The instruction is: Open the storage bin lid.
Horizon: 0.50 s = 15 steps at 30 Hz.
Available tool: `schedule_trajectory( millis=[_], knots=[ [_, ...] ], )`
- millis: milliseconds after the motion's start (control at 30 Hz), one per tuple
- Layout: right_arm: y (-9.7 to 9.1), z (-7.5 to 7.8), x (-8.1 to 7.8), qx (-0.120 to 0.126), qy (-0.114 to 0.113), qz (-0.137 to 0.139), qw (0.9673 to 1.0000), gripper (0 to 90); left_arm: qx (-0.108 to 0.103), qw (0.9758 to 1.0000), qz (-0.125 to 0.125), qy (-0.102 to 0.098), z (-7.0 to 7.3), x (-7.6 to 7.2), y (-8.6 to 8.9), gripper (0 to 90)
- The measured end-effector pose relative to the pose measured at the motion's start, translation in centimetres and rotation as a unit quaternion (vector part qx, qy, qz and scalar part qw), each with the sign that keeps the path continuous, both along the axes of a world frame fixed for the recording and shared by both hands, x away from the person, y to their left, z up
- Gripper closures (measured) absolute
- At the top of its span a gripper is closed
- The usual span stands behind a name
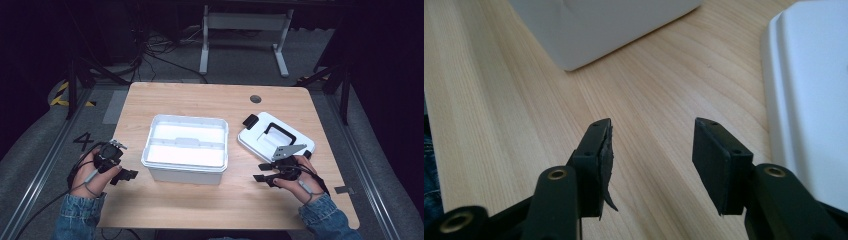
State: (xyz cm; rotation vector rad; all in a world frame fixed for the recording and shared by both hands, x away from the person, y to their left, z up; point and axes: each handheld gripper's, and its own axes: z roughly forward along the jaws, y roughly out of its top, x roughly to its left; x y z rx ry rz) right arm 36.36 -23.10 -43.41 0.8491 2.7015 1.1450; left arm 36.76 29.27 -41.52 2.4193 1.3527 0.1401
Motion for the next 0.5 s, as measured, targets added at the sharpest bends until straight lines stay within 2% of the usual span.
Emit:
schedule_trajectory(
  millis=[233, 500],
  knots=[
    [0.8, -1.5, -0.4, -0.004, -0.007, 0.009, 0.9999, 50.7, 0.0, 1.0, 0.002, 0.002, 0.0, 0.0, 0.0, 18.2],
    [1.2, -2.4, -0.8, 0.0, -0.018, 0.006, 0.9998, 50.1, -0.002, 1.0, 0.003, 0.003, -0.1, 0.0, 0.0, 18.2]
  ],
)
